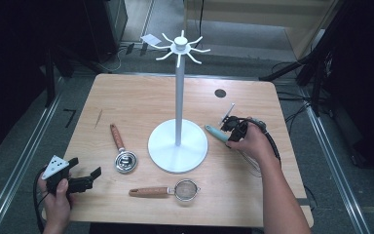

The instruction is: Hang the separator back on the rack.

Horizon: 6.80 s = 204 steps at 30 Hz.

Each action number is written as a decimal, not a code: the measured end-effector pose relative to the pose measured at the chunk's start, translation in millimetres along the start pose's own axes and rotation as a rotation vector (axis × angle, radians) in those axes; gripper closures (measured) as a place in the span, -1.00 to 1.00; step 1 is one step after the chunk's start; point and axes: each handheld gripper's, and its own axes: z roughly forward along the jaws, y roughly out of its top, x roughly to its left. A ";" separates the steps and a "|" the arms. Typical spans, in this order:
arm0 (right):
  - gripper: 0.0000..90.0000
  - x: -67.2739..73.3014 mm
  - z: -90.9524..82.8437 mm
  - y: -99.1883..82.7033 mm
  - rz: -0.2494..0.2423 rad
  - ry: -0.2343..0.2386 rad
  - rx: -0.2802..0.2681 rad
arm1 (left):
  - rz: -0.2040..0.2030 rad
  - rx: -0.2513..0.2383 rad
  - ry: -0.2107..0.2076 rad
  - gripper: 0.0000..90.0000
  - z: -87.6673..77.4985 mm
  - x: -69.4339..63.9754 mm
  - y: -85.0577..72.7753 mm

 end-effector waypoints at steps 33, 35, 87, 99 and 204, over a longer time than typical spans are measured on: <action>0.58 33.6 -78.8 -39.3 0.113 0.017 -0.641 | 0.001 0.001 0.005 -1.00 0.0 -0.4 0.0; 0.58 36.6 -81.6 -41.3 0.122 0.027 -0.683 | 0.001 0.000 0.005 -1.00 -0.1 -0.4 0.0; 0.57 99.4 -158.1 -53.3 0.129 0.096 -1.241 | 0.001 -0.012 0.010 -1.00 -0.7 -0.6 -0.4; 0.57 106.3 -169.7 -54.0 0.111 0.100 -1.284 | 0.002 -0.011 0.011 -1.00 -0.7 -0.8 -0.3; 1.00 109.4 -198.9 -14.8 0.145 -0.054 -1.453 | 0.003 -0.007 0.009 -1.00 -0.5 -0.7 -0.2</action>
